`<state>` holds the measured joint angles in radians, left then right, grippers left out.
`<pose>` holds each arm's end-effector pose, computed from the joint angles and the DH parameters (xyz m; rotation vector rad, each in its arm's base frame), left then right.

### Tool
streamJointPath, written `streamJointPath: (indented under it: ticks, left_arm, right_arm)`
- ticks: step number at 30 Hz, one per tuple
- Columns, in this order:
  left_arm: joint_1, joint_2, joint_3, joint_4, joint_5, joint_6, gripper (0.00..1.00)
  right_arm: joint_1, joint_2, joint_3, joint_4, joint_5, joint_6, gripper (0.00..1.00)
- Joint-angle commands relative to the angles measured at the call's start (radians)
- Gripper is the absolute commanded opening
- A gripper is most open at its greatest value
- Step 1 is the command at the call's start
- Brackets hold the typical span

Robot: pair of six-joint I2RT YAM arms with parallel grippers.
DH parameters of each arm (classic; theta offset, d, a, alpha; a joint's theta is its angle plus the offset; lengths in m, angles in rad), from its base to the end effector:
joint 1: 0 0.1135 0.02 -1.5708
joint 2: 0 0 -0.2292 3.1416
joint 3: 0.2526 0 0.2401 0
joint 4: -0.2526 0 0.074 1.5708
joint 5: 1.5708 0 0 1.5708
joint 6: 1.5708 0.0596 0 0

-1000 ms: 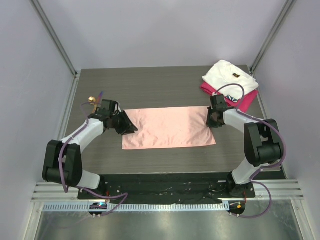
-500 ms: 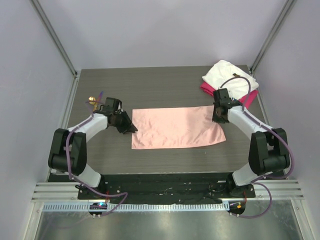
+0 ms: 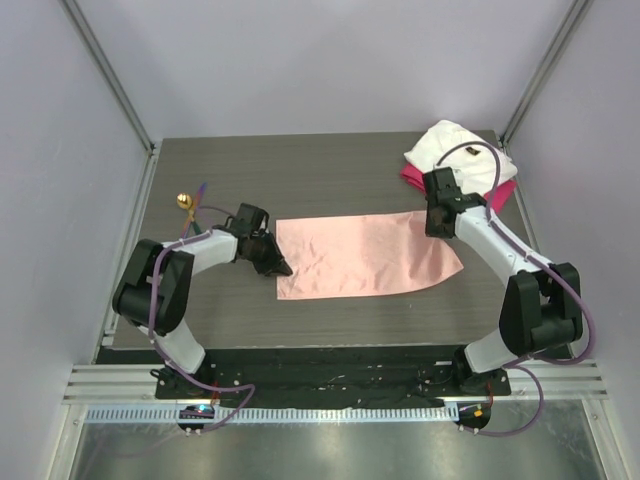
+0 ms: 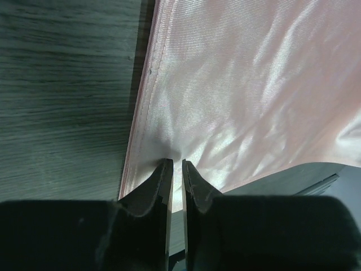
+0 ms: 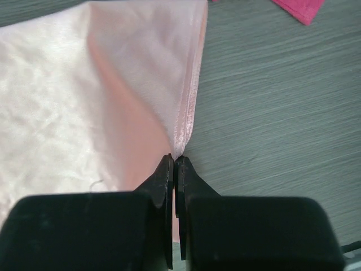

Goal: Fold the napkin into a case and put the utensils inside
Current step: Pick up the rectangle-folded napkin from the center of the board, then fold the rectangle-folded napkin at the center of the board.

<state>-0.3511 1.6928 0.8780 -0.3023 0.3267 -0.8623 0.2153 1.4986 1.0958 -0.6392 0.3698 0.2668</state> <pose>0.2828 -0.1240 0.0958 -0.6168 2.7901 -0.7624 0.3038 0.0444 0.1943 0.1931 2.5247 -0.2959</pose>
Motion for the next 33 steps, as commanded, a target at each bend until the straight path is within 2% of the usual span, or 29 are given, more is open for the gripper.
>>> streamJointPath:
  ticks: [1, 8, 10, 13, 18, 26, 33]
  left_arm:
    - [-0.009, 0.011, -0.040, 0.049, -0.046, -0.003, 0.16]
    - [-0.014, 0.002, -0.059, 0.069, -0.041, -0.020, 0.15]
    - [-0.017, -0.007, -0.060, 0.072, -0.041, -0.024, 0.15]
    - [-0.020, -0.027, -0.062, 0.071, -0.038, -0.030, 0.15]
    - [-0.022, -0.059, -0.065, 0.060, -0.038, -0.037, 0.15]
    - [-0.015, -0.189, -0.030, -0.072, -0.077, -0.015, 0.14]
    - [-0.003, -0.114, -0.034, -0.048, -0.080, -0.001, 0.13]
  right_arm:
    - [0.113, -0.015, 0.128, -0.043, 0.085, 0.008, 0.01]
    - [0.386, 0.101, 0.343, -0.125, 0.069, 0.179, 0.01]
    - [0.471, 0.155, 0.354, -0.088, 0.035, 0.262, 0.01]
    - [0.528, 0.247, 0.372, 0.033, -0.072, 0.365, 0.01]
    - [0.564, 0.351, 0.406, 0.151, -0.140, 0.451, 0.01]
    - [0.564, 0.353, 0.352, 0.233, -0.190, 0.499, 0.01]
    - [0.564, 0.321, 0.291, 0.254, -0.170, 0.519, 0.01]
